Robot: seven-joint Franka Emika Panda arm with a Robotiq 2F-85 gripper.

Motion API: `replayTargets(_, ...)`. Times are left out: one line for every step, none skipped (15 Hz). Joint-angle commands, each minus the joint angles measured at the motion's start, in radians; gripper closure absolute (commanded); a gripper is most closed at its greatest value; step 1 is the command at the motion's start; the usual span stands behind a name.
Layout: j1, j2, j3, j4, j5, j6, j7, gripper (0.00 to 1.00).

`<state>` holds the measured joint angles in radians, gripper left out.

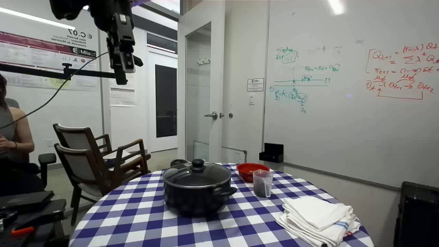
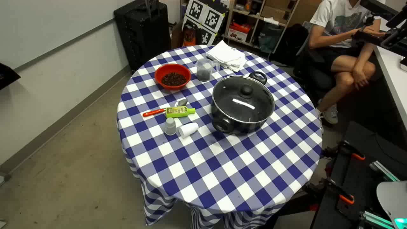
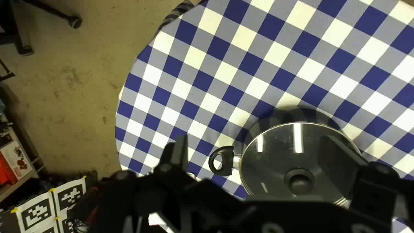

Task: Remove the lid from the pot

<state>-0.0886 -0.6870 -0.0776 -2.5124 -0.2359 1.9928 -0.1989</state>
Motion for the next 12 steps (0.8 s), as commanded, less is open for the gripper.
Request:
replayTargets(0.009,0.000,-0.007,0.003,-0.005,-0.005,0.005,0.00)
replayTargets(0.009,0.000,-0.007,0.003,-0.005,-0.005,0.005,0.00)
replayTargets(0.009,0.000,-0.007,0.003,-0.005,-0.005,0.005,0.00)
replayTargets(0.009,0.000,-0.007,0.003,-0.005,-0.005,0.005,0.00)
replayTargets(0.009,0.000,-0.007,0.003,-0.005,-0.005,0.005,0.00)
replayTargets(0.009,0.000,-0.007,0.003,-0.005,-0.005,0.005,0.00)
replayTargets(0.012,0.006,-0.008,0.006,-0.004,-0.003,-0.001,0.00)
replayTargets(0.018,0.017,-0.011,0.008,-0.008,0.022,-0.014,0.00)
replayTargets(0.011,0.029,-0.002,0.003,-0.039,0.068,-0.007,0.00)
replayTargets(0.017,0.065,-0.005,0.021,-0.050,0.078,-0.031,0.00)
replayTargets(0.028,0.090,-0.011,0.029,-0.057,0.108,-0.058,0.00)
replayTargets(0.041,0.130,-0.015,0.044,-0.064,0.144,-0.091,0.00)
